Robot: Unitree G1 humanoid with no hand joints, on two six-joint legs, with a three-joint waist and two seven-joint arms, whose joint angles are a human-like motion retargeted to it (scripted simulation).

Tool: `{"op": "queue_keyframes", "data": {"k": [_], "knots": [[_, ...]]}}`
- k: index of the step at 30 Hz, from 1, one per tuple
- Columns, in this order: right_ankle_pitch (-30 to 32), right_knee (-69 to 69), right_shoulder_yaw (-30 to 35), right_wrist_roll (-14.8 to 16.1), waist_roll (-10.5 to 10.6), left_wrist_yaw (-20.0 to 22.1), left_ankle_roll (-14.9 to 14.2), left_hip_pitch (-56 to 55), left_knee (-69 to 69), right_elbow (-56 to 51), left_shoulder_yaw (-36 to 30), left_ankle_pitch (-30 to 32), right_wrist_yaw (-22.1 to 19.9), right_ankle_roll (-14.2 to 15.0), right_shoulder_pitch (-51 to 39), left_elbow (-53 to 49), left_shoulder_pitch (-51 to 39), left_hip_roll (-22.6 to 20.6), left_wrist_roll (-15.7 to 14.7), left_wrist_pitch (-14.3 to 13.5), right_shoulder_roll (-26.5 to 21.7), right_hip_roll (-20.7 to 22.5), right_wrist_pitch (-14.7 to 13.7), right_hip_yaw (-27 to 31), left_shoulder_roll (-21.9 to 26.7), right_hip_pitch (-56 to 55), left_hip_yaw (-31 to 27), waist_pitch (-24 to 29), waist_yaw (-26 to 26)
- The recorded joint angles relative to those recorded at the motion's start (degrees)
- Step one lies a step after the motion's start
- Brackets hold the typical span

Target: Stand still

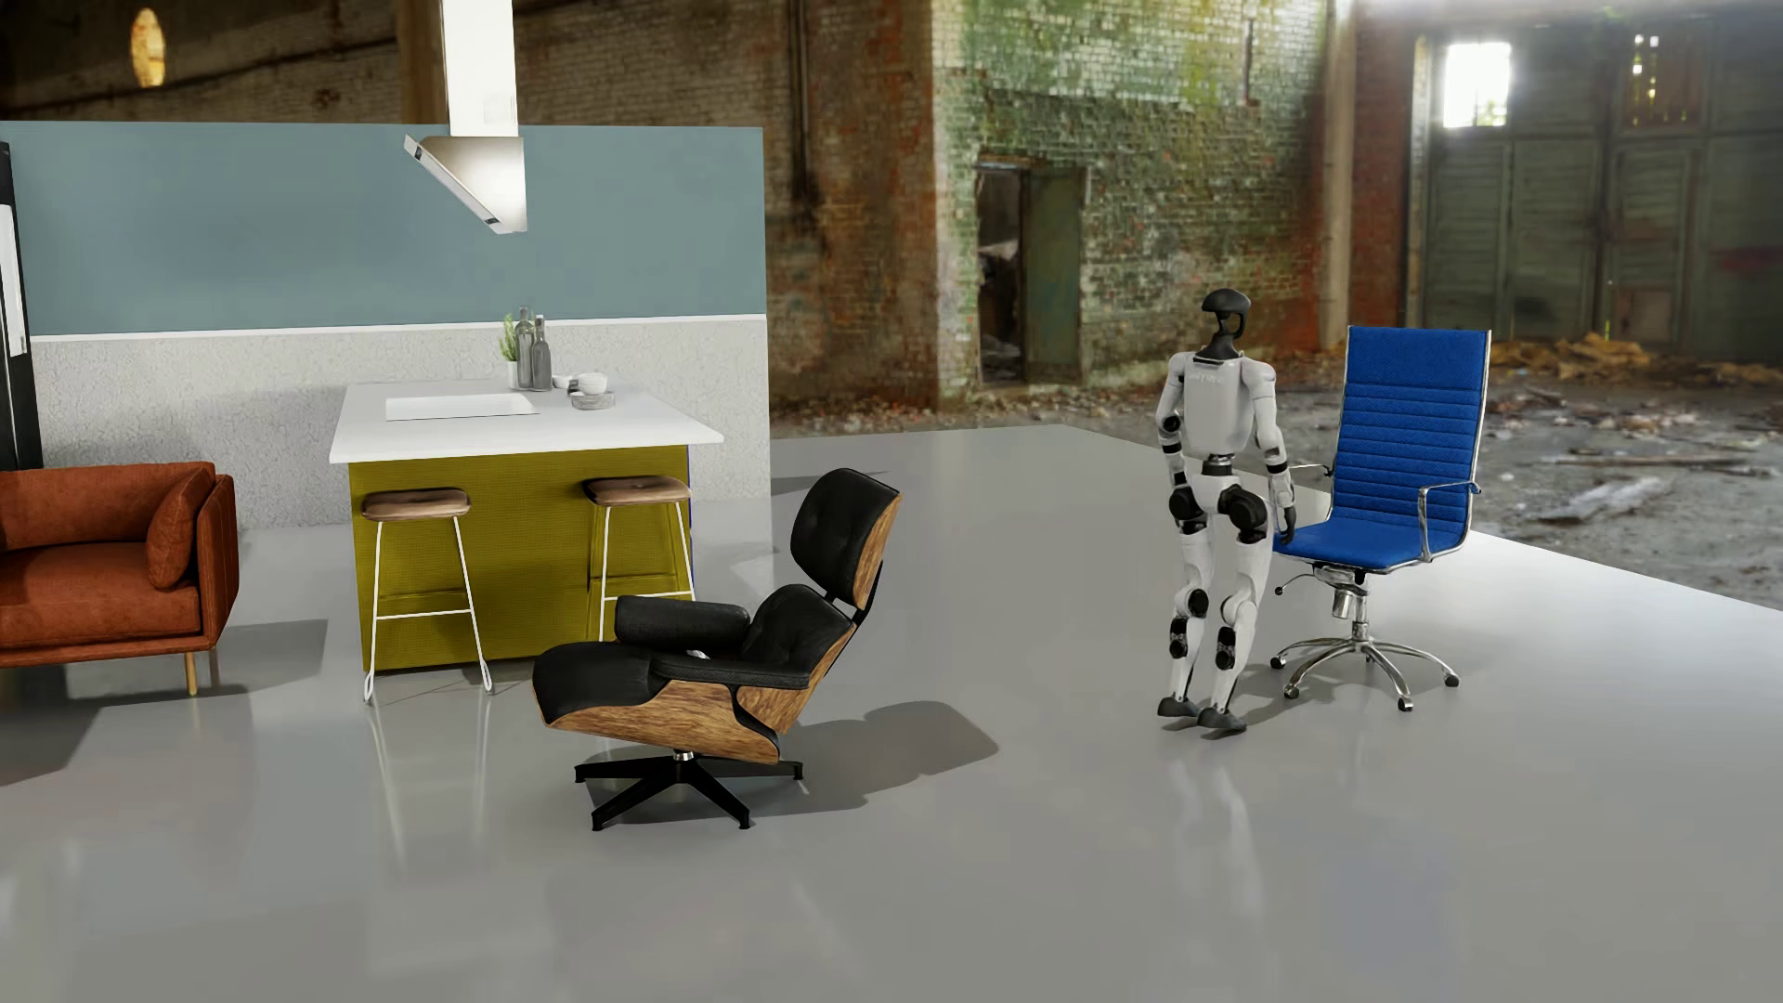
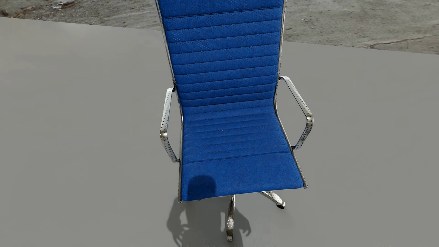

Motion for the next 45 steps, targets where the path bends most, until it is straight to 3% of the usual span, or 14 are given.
{"op": "queue_keyframes", "data": {"k": [45], "knots": [[-0.62, -1.43, 1.99, 0.0, -0.54, 0.0, 0.0, 0.95, -1.26, -0.05, -1.35, 0.96, 0.0, 0.0, -0.19, -0.36, -0.11, -0.55, 0.0, 0.0, 0.3, -0.35, 0.0, 0.0, -0.06, 1.64, 0.0, -0.57, -0.4]]}}
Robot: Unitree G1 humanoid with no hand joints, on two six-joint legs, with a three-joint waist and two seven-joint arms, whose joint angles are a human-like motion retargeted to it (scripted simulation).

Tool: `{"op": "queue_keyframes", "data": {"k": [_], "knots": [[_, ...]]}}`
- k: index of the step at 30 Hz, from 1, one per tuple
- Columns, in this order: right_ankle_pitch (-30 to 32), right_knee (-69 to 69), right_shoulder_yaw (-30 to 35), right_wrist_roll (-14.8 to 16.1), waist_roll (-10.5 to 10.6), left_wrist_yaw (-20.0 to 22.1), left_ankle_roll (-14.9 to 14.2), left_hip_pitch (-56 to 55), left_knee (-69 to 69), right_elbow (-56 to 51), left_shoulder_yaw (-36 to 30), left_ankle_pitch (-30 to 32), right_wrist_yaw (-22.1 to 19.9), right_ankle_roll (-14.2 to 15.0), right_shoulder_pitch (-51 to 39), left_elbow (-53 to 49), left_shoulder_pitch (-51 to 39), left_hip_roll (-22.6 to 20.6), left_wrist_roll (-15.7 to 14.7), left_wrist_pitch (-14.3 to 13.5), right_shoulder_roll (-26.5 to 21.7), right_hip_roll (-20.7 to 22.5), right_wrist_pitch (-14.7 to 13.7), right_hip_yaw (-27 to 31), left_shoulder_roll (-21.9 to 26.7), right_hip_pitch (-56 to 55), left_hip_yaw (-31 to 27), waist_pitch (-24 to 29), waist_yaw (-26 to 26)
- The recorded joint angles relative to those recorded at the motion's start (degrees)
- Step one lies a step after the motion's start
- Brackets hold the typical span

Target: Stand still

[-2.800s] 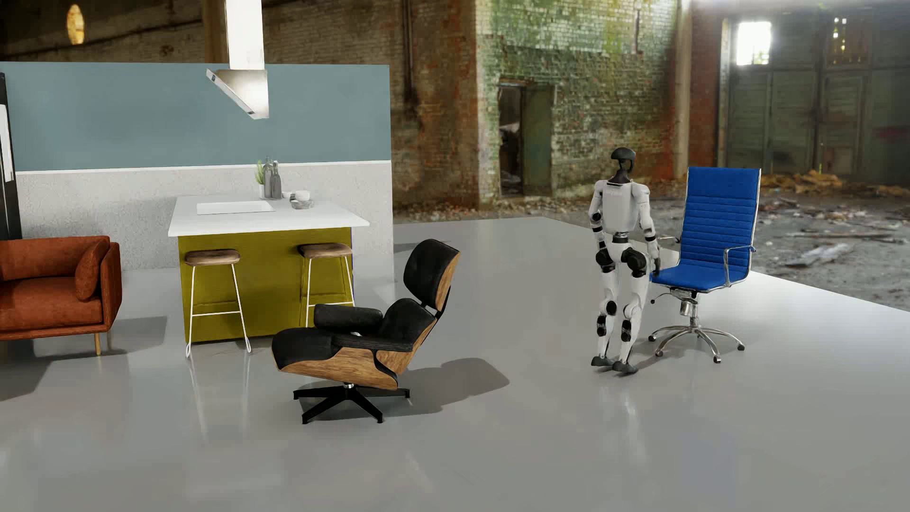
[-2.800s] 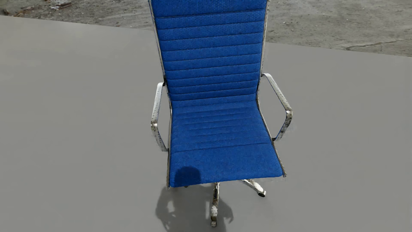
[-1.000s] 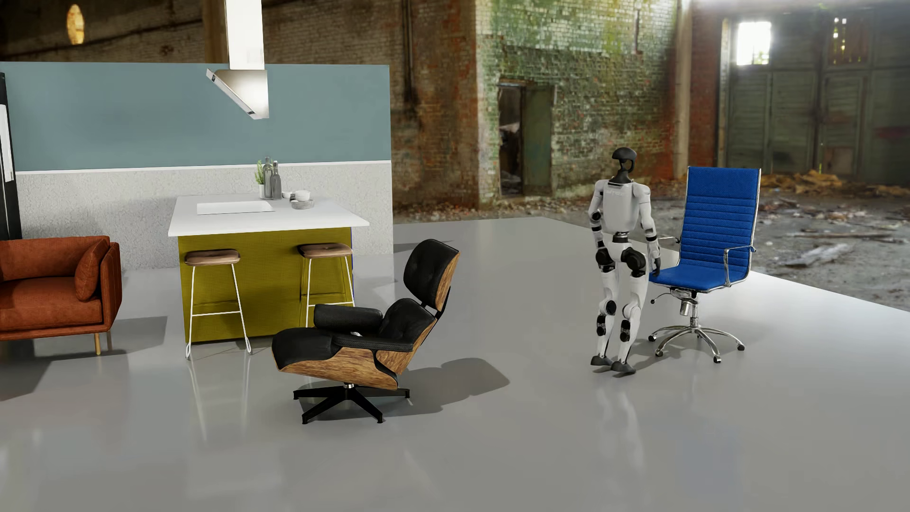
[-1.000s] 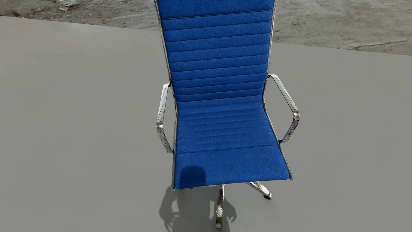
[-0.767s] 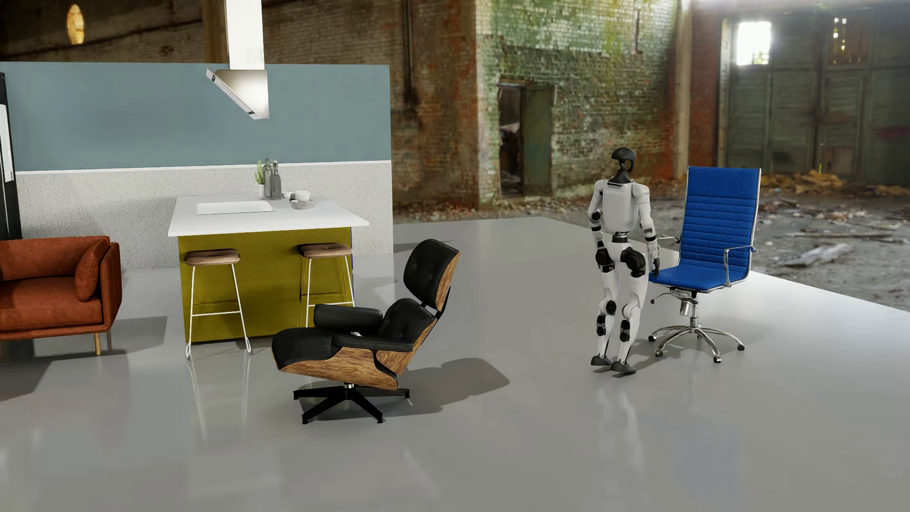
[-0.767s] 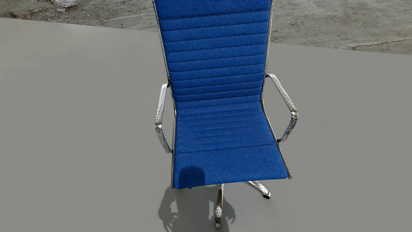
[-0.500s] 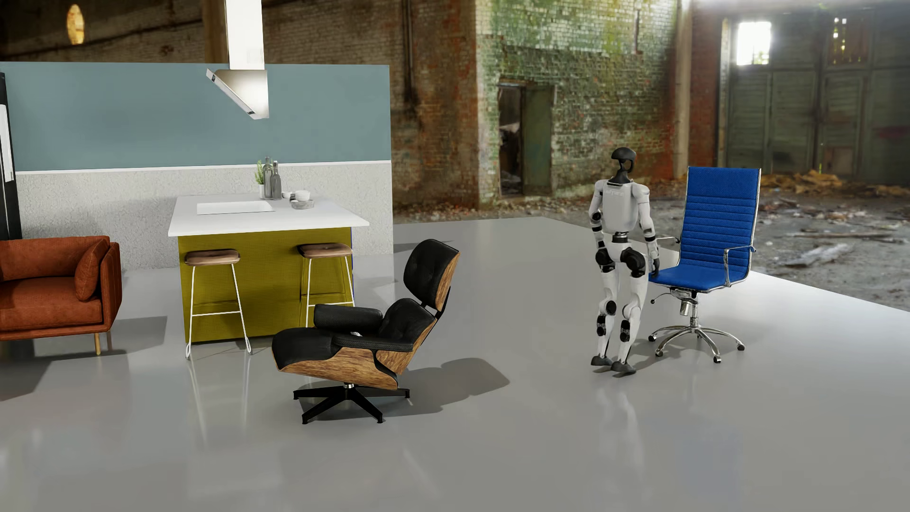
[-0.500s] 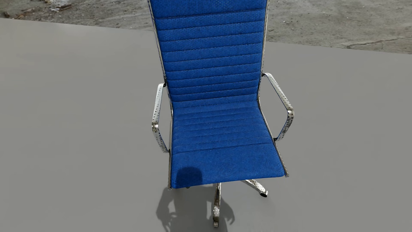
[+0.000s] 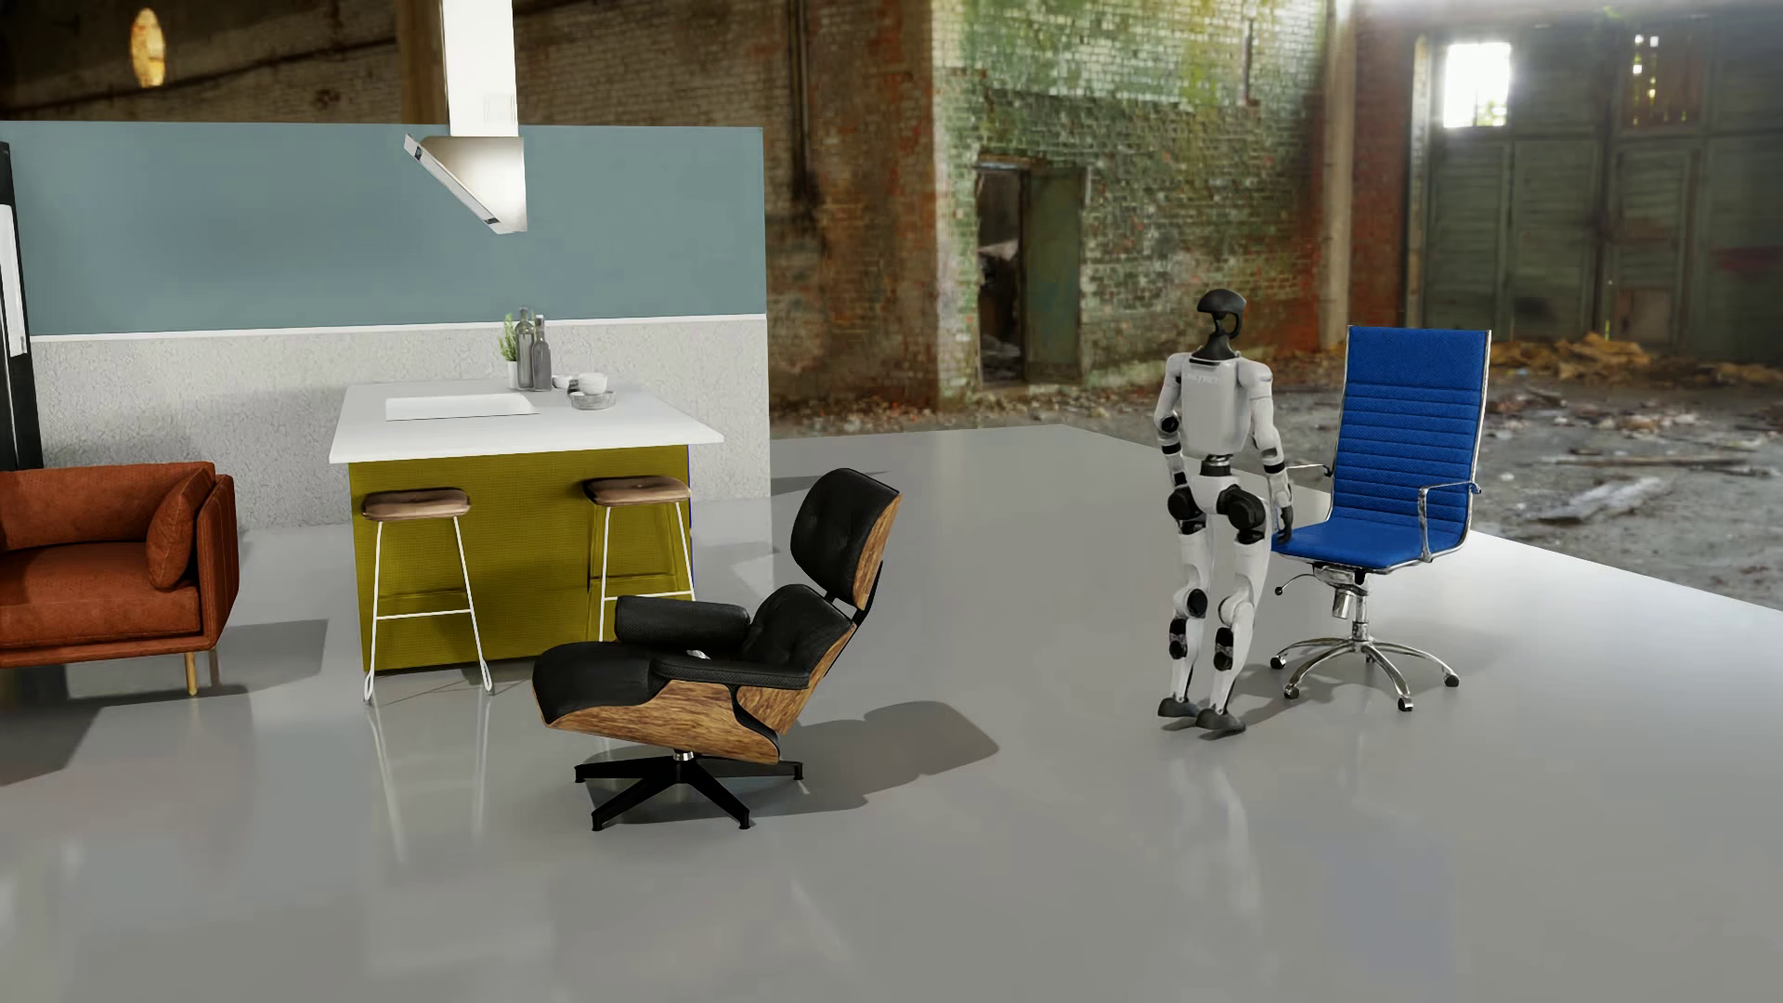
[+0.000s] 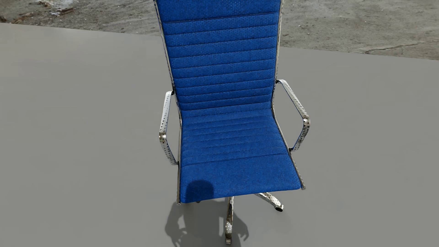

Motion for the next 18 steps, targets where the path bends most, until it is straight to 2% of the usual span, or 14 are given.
{"op": "queue_keyframes", "data": {"k": [18], "knots": [[0.71, 0.33, -0.8, 0.0, -1.05, 0.0, 0.0, 0.0, 0.19, -0.04, 1.39, 0.01, 0.0, 0.0, 0.36, 0.11, 0.61, 0.36, 0.0, 0.0, 0.49, 0.08, 0.0, 0.0, 0.2, -0.22, 0.0, -0.05, -0.01]]}}
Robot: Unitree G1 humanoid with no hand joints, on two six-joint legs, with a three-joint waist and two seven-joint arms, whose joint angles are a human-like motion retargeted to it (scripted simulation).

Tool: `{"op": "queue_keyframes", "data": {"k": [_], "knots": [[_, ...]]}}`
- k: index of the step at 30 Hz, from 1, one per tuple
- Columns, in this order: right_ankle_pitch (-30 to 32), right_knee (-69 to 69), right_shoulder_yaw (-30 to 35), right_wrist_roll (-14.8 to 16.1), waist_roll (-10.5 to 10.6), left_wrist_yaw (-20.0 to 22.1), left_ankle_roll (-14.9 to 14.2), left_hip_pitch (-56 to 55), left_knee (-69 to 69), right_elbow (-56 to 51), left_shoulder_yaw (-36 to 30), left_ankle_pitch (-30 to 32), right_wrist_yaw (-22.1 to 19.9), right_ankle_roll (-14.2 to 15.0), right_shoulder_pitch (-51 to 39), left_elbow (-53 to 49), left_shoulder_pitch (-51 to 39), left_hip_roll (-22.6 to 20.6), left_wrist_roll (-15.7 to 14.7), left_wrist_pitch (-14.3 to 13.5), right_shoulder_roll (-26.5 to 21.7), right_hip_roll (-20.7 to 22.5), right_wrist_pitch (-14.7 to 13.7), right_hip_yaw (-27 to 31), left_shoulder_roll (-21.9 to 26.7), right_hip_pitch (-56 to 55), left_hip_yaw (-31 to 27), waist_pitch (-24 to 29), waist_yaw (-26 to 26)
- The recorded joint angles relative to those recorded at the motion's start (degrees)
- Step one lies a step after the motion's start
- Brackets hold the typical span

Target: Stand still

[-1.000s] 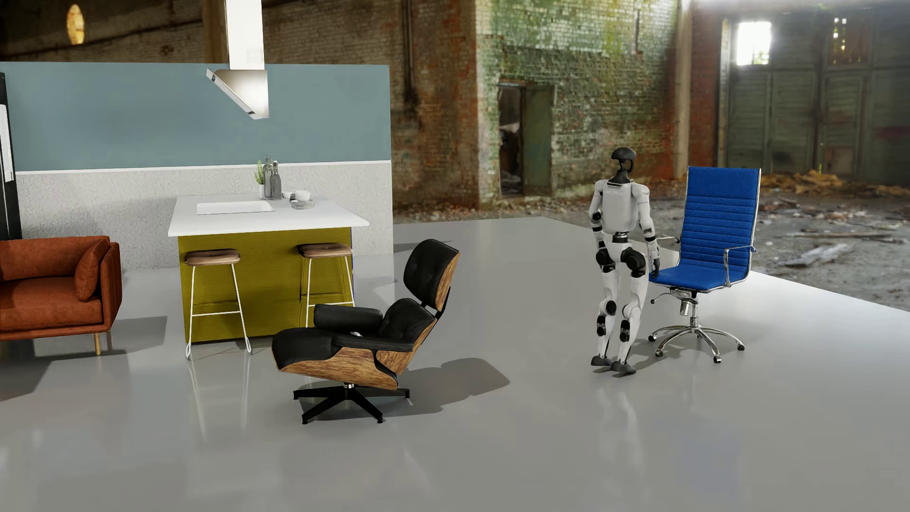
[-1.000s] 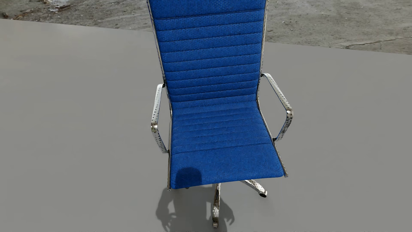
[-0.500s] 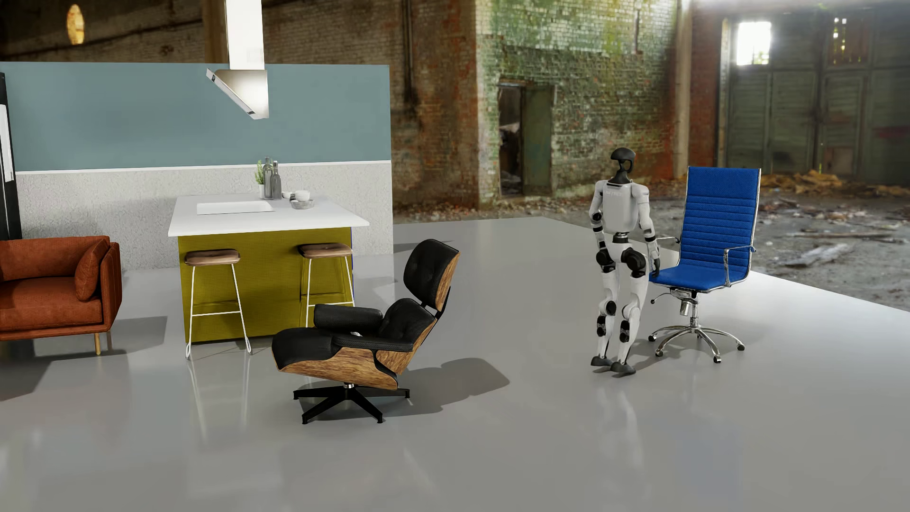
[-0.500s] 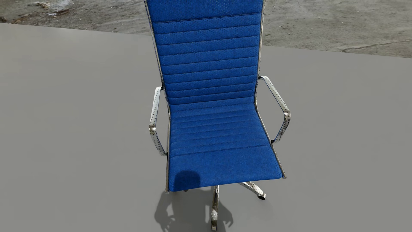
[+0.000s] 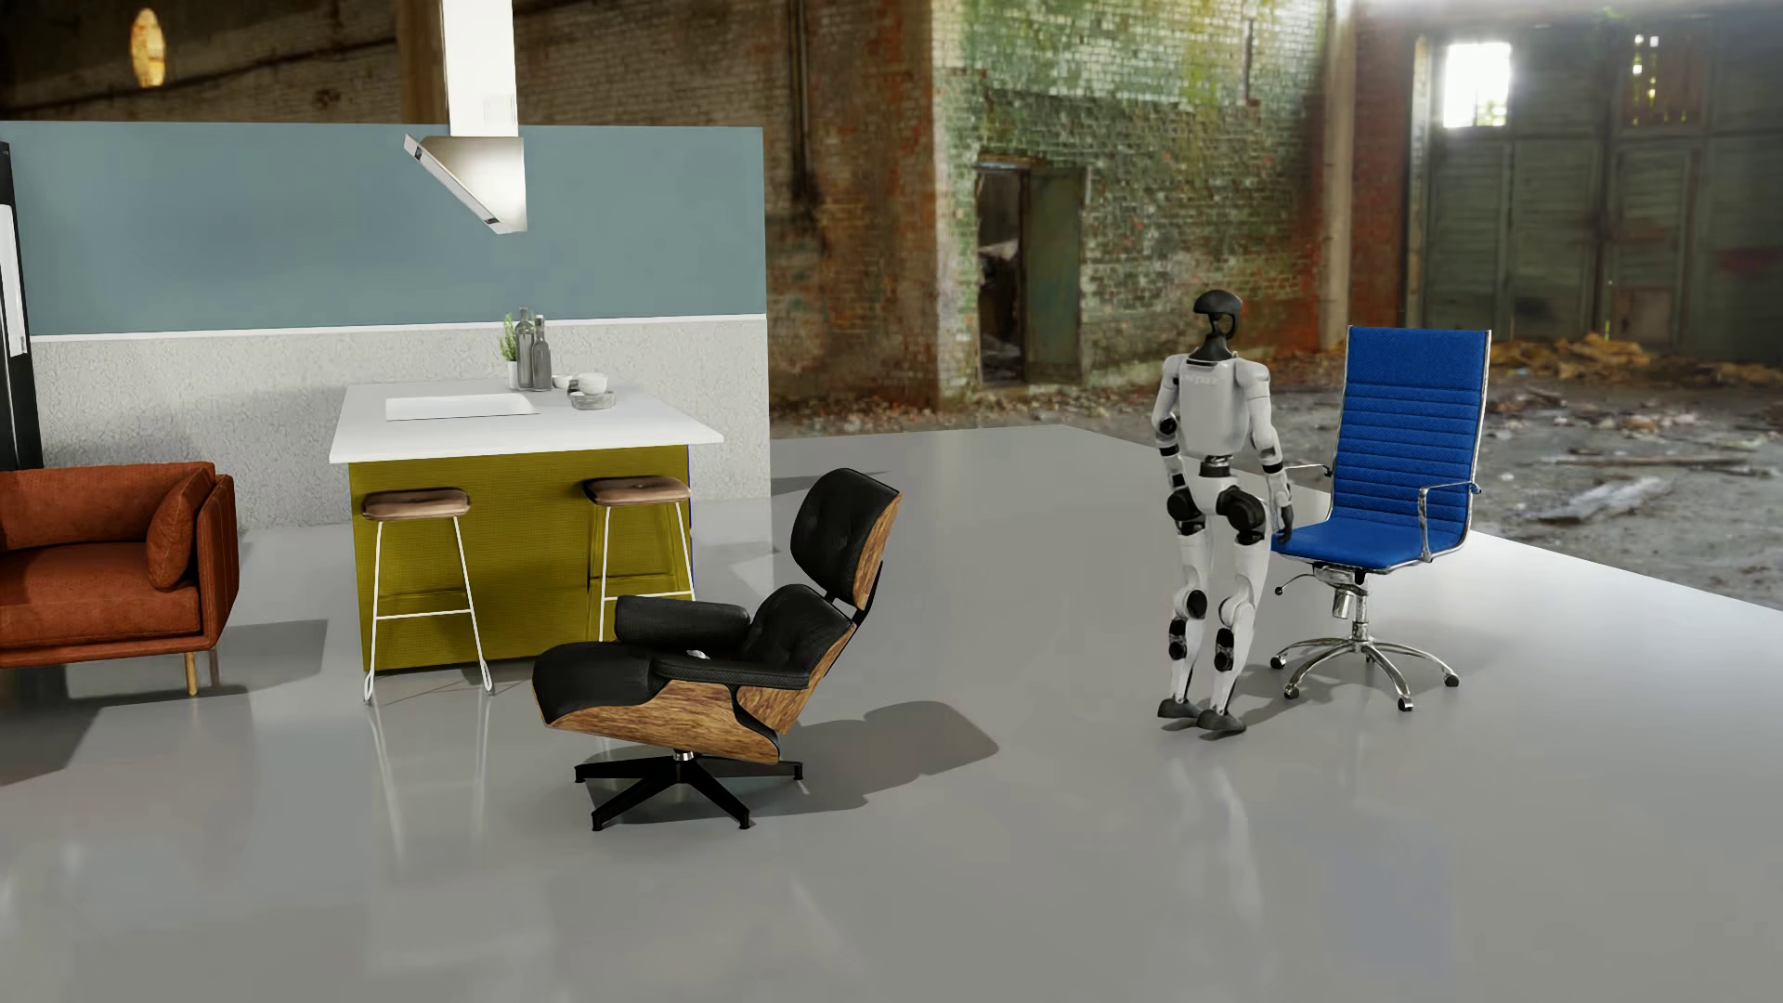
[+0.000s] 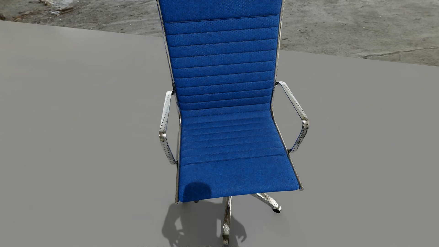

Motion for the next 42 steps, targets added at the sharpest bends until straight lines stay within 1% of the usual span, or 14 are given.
{"op": "queue_keyframes", "data": {"k": [2, 5, 6, 7, 8, 13, 20, 24, 29, 33, 35, 37, 39, 42], "knots": [[0.14, 0.03, 0.05, 0.0, -0.06, 0.0, 0.0, 0.24, -0.08, -0.04, -0.57, 0.03, 0.0, 0.0, -0.14, 0.26, 0.02, 0.08, 0.0, 0.0, -0.17, 0.17, 0.0, 0.0, 0.47, 0.2, 0.0, 0.27, 0.26], [0.28, -0.01, -0.36, 0.0, -0.28, 0.0, 0.0, 0.2, -0.15, 0.06, 0.29, 0.0, 0.0, 0.0, 0.14, 1.85, 0.0, 0.01, 0.0, 0.0, -0.3, 0.11, 0.0, 0.0, 0.54, 0.19, 0.0, 0.22, 0.44], [0.38, 0.01, 0.01, 0.0, -0.16, 0.0, 0.0, 0.07, -0.17, 0.4, -1.06, 0.06, 0.0, 0.0, -0.11, 1.1, 0.21, -0.02, 0.0, 0.0, -0.47, 0.07, 0.0, 0.0, 0.86, 0.03, 0.0, 0.14, 0.43], [0.49, 0.0, -0.24, 0.0, -0.17, 0.0, 0.0, 0.13, -0.22, 0.53, -0.01, 0.04, 0.0, 0.0, 0.08, 2.04, 0.21, 0.06, 0.0, 0.0, -0.27, 0.19, 0.0, 0.0, 0.56, 0.1, 0.0, 0.23, 0.4], [0.54, -0.01, -0.37, 0.0, -0.14, 0.0, 0.0, 0.1, -0.1, 0.53, -1.36, 0.01, 0.0, 0.0, 0.18, 1.56, 0.27, -0.01, 0.0, 0.0, -0.33, 0.14, 0.0, 0.0, 0.72, 0.14, 0.0, 0.31, 0.35], [0.88, 0.15, 0.03, 0.0, -0.2, 0.0, 0.0, 0.02, 0.29, 0.21, -0.31, -0.14, 0.0, 0.0, 0.55, 1.96, 0.55, 0.05, 0.0, 0.0, -0.06, 0.2, 0.0, 0.0, -0.1, 0.17, 0.0, 0.49, 0.23], [1.15, 0.5, 0.63, 0.0, -0.16, 0.0, 0.0, -0.21, 1.17, 0.2, -1.29, -0.64, 0.0, 0.0, 0.03, 1.18, 0.2, 0.07, 0.0, 0.0, -0.21, 0.06, 0.0, 0.0, 0.57, 0.01, 0.0, 0.58, 0.3], [1.07, 0.62, 0.0, 0.0, -0.11, 0.0, 0.0, 0.13, 1.07, 0.03, -0.36, -0.52, 0.0, 0.0, 0.41, 1.47, 0.27, 0.22, 0.0, 0.0, -0.03, 0.21, 0.0, 0.0, 0.23, 0.18, 0.0, 0.67, 0.18], [1.06, 0.56, 0.67, 0.0, -0.44, 0.0, 0.0, 0.03, 0.81, 0.11, -1.04, -0.45, 0.0, 0.0, 0.58, 1.03, 0.37, 0.29, 0.0, 0.0, -0.14, 0.32, 0.0, 0.0, 0.69, -0.01, 0.0, 0.54, -0.11], [1.21, 0.48, -0.04, 0.0, -0.72, 0.0, 0.0, -0.2, 1.01, -0.37, -0.36, -0.56, 0.0, 0.0, 1.06, 1.42, 0.39, 0.35, 0.0, 0.0, -0.04, 0.38, 0.0, 0.0, 0.68, -0.06, 0.0, 0.64, -0.07], [1.11, 0.39, 0.8, 0.0, -0.82, 0.0, 0.0, -0.29, 1.16, -0.28, -1.07, -0.68, 0.0, 0.0, 0.6, 0.89, 0.37, 0.46, 0.0, 0.0, -0.15, 0.54, 0.0, 0.0, 0.86, 0.02, 0.0, 0.81, -0.14], [1.05, 0.36, 0.81, 0.0, -0.47, 0.0, 0.0, -0.15, 1.09, 0.02, -0.5, -0.63, 0.0, 0.0, 0.36, 0.84, 0.71, 0.45, 0.0, 0.0, -0.45, 0.64, 0.0, 0.0, 0.65, 0.24, 0.0, 1.03, -0.36], [1.0, 0.22, 1.09, 0.0, -0.15, 0.0, 0.0, -0.1, 0.79, -0.09, -2.02, -0.54, 0.0, 0.0, 0.04, 0.29, 0.78, 0.51, 0.0, 0.0, -0.73, 0.73, 0.0, 0.0, 0.86, 0.22, 0.0, 1.1, -0.66], [0.81, 0.19, 0.93, 0.0, 0.41, 0.0, 0.0, -0.01, 0.18, -0.04, -0.68, -0.28, 0.0, 0.0, -0.33, 0.32, 1.04, 0.51, 0.0, 0.0, -0.91, 0.85, 0.0, 0.0, 0.56, 0.09, 0.0, 1.12, -1.1]]}}
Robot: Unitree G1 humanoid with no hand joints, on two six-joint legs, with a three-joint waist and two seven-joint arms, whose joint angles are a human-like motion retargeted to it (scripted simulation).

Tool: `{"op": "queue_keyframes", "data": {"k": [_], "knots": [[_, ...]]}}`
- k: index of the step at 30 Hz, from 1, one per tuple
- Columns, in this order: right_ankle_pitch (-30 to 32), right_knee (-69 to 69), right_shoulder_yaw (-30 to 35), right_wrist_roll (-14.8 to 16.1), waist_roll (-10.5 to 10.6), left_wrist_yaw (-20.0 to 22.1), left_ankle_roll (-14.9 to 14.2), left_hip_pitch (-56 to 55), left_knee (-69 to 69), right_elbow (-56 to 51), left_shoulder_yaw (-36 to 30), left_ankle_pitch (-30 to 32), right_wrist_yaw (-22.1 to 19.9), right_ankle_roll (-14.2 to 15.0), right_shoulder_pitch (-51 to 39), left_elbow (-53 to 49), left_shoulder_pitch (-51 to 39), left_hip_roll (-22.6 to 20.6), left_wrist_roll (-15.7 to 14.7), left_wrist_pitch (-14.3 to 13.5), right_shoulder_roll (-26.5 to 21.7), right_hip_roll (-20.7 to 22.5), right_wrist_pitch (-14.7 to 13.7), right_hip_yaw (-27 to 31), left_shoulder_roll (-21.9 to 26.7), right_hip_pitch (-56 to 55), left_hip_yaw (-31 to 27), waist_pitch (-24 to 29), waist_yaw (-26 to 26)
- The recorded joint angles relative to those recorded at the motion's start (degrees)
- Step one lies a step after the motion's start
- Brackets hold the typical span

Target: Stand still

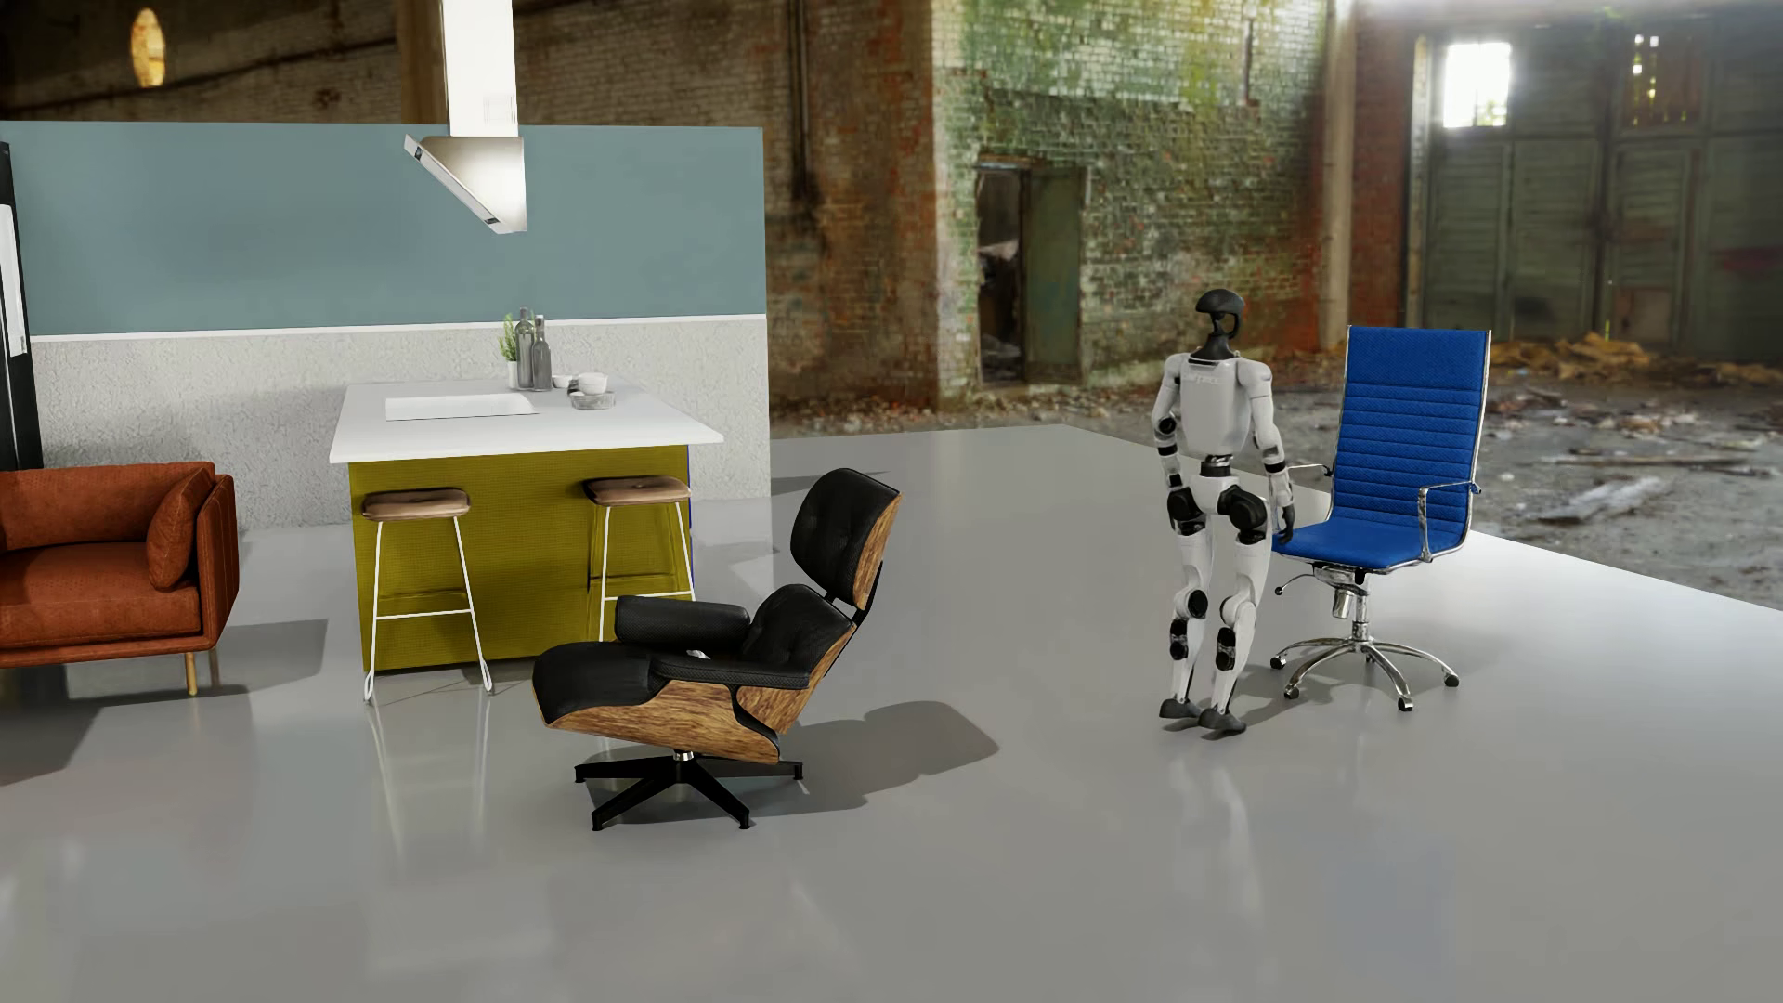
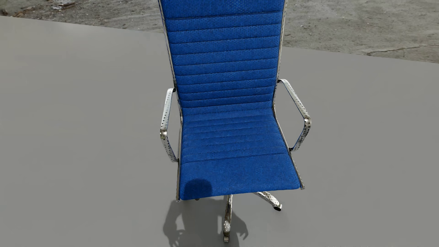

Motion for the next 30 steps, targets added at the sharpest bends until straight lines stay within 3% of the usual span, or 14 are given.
{"op": "queue_keyframes", "data": {"k": [11, 30], "knots": [[0.13, -0.19, 0.05, 0.0, 1.05, 0.0, 0.0, -0.78, 0.14, 0.26, -1.09, -0.1, 0.0, 0.0, -0.79, -1.59, -1.38, 0.23, 0.0, 0.0, -0.55, 0.25, 0.0, 0.0, 0.14, -0.43, 0.0, 0.07, -0.56], [-0.13, -1.01, 0.57, 0.0, 0.83, 0.0, 0.0, -0.4, -0.83, -0.13, -1.75, 0.26, 0.0, 0.0, -0.91, -1.77, -1.21, 0.08, 0.0, 0.0, -0.48, 0.11, 0.0, 0.0, 0.23, 0.32, 0.0, 0.21, -0.14]]}}
